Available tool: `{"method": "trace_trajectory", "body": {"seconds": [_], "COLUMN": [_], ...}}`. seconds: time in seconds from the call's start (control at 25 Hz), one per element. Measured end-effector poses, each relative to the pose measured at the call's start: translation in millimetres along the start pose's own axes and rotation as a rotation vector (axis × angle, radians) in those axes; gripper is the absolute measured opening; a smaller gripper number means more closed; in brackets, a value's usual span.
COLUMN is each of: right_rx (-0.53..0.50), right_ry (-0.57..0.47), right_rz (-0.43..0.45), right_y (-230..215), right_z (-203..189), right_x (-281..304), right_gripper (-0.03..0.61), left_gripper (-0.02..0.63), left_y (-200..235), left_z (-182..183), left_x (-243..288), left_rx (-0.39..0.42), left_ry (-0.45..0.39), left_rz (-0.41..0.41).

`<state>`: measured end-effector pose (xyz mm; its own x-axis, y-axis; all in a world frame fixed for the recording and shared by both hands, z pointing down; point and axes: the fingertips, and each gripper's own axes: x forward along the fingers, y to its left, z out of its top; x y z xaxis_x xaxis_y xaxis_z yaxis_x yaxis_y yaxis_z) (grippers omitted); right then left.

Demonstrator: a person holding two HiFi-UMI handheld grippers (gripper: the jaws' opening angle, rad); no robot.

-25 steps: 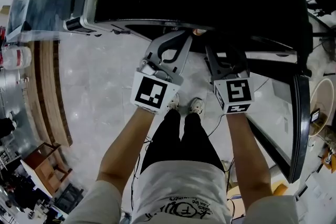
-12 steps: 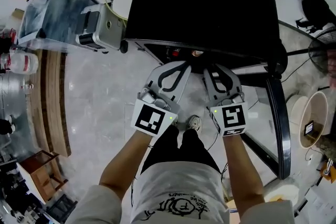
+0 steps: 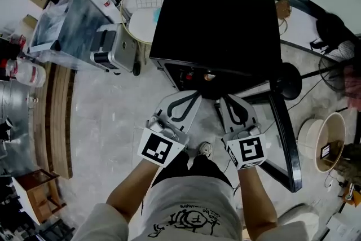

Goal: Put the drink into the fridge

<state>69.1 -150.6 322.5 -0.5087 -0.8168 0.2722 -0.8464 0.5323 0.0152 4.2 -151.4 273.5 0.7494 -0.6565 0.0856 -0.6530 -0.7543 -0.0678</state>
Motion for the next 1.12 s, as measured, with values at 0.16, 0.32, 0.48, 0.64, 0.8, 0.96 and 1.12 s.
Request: {"method": "trace_trajectory", "body": {"seconds": [0.16,0.32,0.48,0.64,0.8,0.96,1.12], "right_rx": [-0.006,-0.02,-0.029,-0.029,-0.029,-0.036,-0.047], "right_ry": [-0.024,-0.051,-0.071,-0.08,-0.09,-0.093,-0.101], "right_rz": [0.019,0.037,0.054,0.069,0.082,0.096,0.11], "right_y": [7.7,16.5,25.3,31.2,37.3,46.2,53.1], "right_z": [28.6,59.5,86.8,104.7,119.3,131.7,146.2], "right_x": [-16.6,-30.1,-42.2,-52.9,-59.1,-68.3,-77.5], "right_gripper": [0.018,0.014,0.009,0.008,0.008,0.008,0.008], "left_gripper": [0.021,0.021,0.021,0.021,0.021,0.021,0.021], "left_y": [-5.1,-8.3,-11.9,-12.6,-10.9,-14.0,-18.1], "left_z": [25.1,47.1,67.0,82.8,96.0,111.4,129.4], "left_x": [-12.1,-25.2,-39.5,-49.6,-58.1,-69.1,-77.8], "left_rx": [-0.017,-0.065,-0.073,-0.09,-0.099,-0.1,-0.099], "left_ry": [-0.023,-0.04,-0.046,-0.048,-0.063,-0.077,-0.09], "left_rz": [0.003,0.01,0.012,0.022,0.029,0.03,0.032]}}
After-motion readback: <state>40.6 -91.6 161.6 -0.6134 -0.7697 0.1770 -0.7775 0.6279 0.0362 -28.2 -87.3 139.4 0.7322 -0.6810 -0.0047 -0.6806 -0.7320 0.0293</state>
